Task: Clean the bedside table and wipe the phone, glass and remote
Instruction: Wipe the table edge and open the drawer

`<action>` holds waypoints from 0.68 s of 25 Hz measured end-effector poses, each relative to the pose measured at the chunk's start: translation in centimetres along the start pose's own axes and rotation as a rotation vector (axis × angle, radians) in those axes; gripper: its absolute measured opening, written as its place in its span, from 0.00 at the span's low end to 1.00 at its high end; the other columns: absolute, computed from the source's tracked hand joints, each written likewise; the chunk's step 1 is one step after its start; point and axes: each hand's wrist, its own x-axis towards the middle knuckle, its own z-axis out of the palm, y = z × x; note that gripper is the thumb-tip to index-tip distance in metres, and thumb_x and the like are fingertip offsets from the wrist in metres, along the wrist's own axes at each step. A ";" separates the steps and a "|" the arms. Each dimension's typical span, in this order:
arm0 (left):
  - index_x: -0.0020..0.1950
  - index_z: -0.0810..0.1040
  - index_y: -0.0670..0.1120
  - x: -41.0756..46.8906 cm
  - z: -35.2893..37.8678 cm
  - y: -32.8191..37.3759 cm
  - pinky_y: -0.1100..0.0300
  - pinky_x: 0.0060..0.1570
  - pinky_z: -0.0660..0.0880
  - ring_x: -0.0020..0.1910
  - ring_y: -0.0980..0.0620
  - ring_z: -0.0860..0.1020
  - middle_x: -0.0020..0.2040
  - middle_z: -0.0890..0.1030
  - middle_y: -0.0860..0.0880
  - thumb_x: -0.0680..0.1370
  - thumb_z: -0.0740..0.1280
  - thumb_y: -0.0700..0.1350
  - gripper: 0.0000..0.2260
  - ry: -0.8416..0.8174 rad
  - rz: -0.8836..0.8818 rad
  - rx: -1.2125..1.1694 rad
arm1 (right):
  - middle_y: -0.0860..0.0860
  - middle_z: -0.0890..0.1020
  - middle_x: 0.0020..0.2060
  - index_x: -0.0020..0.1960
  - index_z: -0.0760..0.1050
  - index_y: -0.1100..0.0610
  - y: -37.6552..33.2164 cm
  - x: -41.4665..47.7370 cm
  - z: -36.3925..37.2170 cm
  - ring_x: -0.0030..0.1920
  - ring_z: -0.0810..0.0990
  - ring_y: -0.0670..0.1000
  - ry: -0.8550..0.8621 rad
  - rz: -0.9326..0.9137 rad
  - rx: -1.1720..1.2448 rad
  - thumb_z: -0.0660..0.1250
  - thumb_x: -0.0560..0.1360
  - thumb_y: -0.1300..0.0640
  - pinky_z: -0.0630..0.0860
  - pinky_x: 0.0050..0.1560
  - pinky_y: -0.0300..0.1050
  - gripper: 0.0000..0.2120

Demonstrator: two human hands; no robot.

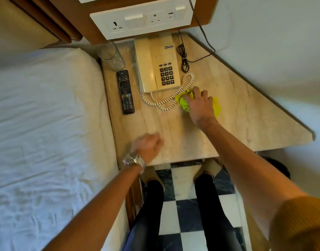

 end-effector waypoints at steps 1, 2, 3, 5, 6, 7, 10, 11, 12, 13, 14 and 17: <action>0.52 0.76 0.49 -2.3 1.8 1.2 0.58 0.33 0.70 0.36 0.48 0.78 0.39 0.77 0.51 0.82 0.49 0.62 0.22 -0.205 0.140 0.027 | 0.60 0.63 0.73 0.74 0.67 0.50 -0.1 -0.1 0.1 0.67 0.67 0.69 -0.005 0.000 -0.011 0.60 0.81 0.60 0.72 0.62 0.66 0.22; 0.53 0.77 0.49 -4.2 3.8 2.2 0.57 0.33 0.71 0.38 0.47 0.80 0.40 0.80 0.49 0.82 0.49 0.62 0.23 -0.366 0.206 0.041 | 0.60 0.64 0.73 0.74 0.68 0.50 -0.3 -0.9 0.4 0.67 0.68 0.69 -0.009 -0.012 -0.020 0.59 0.81 0.60 0.72 0.62 0.65 0.22; 0.55 0.77 0.49 -5.8 5.8 3.1 0.56 0.35 0.73 0.41 0.45 0.82 0.43 0.82 0.48 0.83 0.51 0.60 0.21 -0.455 0.176 0.035 | 0.61 0.65 0.73 0.74 0.68 0.50 -0.5 -2.2 0.8 0.67 0.68 0.68 -0.012 -0.026 -0.024 0.58 0.81 0.60 0.72 0.62 0.65 0.21; 0.59 0.78 0.48 -7.5 9.4 4.5 0.53 0.45 0.80 0.49 0.45 0.83 0.50 0.84 0.47 0.84 0.58 0.55 0.14 -0.460 -0.223 -0.160 | 0.61 0.65 0.72 0.74 0.68 0.51 -0.8 -4.9 2.1 0.66 0.68 0.67 -0.018 -0.063 -0.022 0.57 0.81 0.60 0.70 0.62 0.65 0.21; 0.62 0.79 0.48 -7.6 10.7 5.0 0.53 0.52 0.80 0.53 0.45 0.83 0.55 0.84 0.47 0.83 0.61 0.53 0.13 -0.442 -0.506 -0.366 | 0.60 0.66 0.73 0.73 0.67 0.51 -0.7 -6.0 2.9 0.66 0.68 0.67 -0.023 -0.073 -0.013 0.57 0.80 0.61 0.70 0.61 0.64 0.22; 0.66 0.77 0.47 -7.3 11.8 5.4 0.54 0.58 0.79 0.57 0.45 0.82 0.59 0.83 0.47 0.83 0.64 0.51 0.14 -0.398 -0.746 -0.581 | 0.60 0.65 0.73 0.73 0.67 0.51 -0.6 -6.7 3.6 0.66 0.68 0.67 -0.022 -0.077 0.001 0.58 0.79 0.62 0.69 0.61 0.64 0.23; 0.69 0.72 0.46 -4.2 15.0 6.2 0.58 0.64 0.75 0.61 0.49 0.77 0.60 0.78 0.51 0.82 0.67 0.49 0.16 -0.213 -1.006 -1.050 | 0.59 0.65 0.74 0.74 0.68 0.49 0.3 -7.4 5.3 0.66 0.67 0.67 0.026 -0.099 0.029 0.62 0.76 0.64 0.68 0.60 0.63 0.27; 0.66 0.72 0.47 -3.1 15.6 6.2 0.67 0.58 0.74 0.58 0.53 0.75 0.55 0.77 0.54 0.83 0.66 0.47 0.13 -0.183 -1.020 -1.057 | 0.59 0.65 0.74 0.74 0.68 0.49 0.4 -7.2 5.4 0.67 0.67 0.67 0.038 -0.110 0.035 0.63 0.76 0.64 0.68 0.59 0.63 0.27; 0.61 0.72 0.48 -2.3 16.5 6.4 0.73 0.52 0.73 0.54 0.54 0.75 0.51 0.76 0.55 0.83 0.65 0.45 0.08 -0.142 -1.063 -1.059 | 0.59 0.65 0.74 0.74 0.68 0.48 0.4 -7.0 5.6 0.67 0.67 0.67 0.047 -0.121 0.041 0.63 0.77 0.63 0.67 0.59 0.63 0.27; 0.61 0.74 0.45 -1.9 17.2 6.7 0.72 0.52 0.75 0.53 0.53 0.76 0.50 0.77 0.52 0.83 0.65 0.43 0.08 -0.075 -1.116 -1.105 | 0.59 0.65 0.74 0.74 0.68 0.48 0.4 -7.0 5.9 0.68 0.66 0.67 0.053 -0.120 0.047 0.62 0.78 0.62 0.67 0.60 0.63 0.26; 0.63 0.75 0.41 -1.7 17.4 7.1 0.63 0.59 0.77 0.55 0.48 0.78 0.54 0.79 0.47 0.83 0.65 0.42 0.10 0.007 -1.154 -1.188 | 0.59 0.65 0.75 0.75 0.67 0.48 0.5 -7.0 6.0 0.68 0.66 0.67 0.064 -0.110 0.053 0.62 0.78 0.61 0.67 0.61 0.62 0.26; 0.72 0.72 0.41 -1.7 18.7 7.1 0.41 0.68 0.73 0.63 0.38 0.77 0.65 0.79 0.39 0.83 0.64 0.45 0.18 0.042 -1.142 -1.190 | 0.58 0.63 0.76 0.75 0.67 0.47 0.1 -7.4 6.5 0.70 0.64 0.66 0.100 -0.081 0.055 0.63 0.79 0.60 0.66 0.63 0.62 0.25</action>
